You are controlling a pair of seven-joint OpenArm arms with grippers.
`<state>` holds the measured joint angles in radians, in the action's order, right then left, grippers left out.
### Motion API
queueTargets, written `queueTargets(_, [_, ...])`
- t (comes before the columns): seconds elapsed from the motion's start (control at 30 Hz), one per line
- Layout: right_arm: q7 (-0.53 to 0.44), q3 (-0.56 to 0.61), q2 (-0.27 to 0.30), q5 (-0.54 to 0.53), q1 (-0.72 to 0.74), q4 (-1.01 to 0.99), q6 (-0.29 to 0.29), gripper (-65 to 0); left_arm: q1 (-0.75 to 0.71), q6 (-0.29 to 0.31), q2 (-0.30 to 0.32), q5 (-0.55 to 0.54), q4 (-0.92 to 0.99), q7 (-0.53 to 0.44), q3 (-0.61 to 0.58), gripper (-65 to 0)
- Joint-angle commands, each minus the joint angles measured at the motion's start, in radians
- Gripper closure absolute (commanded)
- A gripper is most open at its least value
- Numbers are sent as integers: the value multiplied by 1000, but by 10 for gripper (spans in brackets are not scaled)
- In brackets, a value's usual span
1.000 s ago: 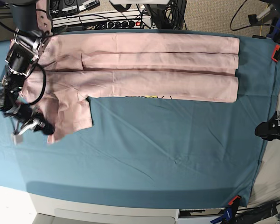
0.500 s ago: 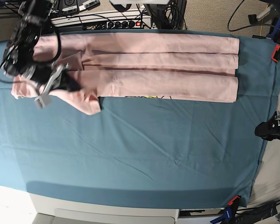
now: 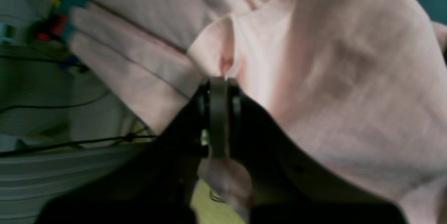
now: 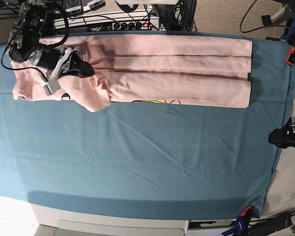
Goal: Fold the T-shirt properly
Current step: 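Grasp the sleeve with the right gripper and fold it onto the shirt, then press the folded sleeve flat with the right gripper, then release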
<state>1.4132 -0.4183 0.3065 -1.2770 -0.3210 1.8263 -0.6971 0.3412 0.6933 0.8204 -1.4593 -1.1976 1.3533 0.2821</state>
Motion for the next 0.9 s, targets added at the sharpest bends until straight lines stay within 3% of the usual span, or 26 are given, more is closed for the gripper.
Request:
queueTargets(0.0, [-17,-6,12,-49,-1,18,-1,0,22,5,28,-24,-13,-18,9,-292])
queueTargets(0.27, [-17,-7,30,-122,-17,18,-1,0,22,5,31,-24,-13,-18,9,-292])
queueTargets(0.67, [-17,-7,154,-167,-17,18,-1,0,22,5,34,-24,-13,-17,9,-292])
queueTargets(0.87, [-17,-7,159,-182,-51,18,-1,0,22,5,34,-24,-13,-16,9,-292])
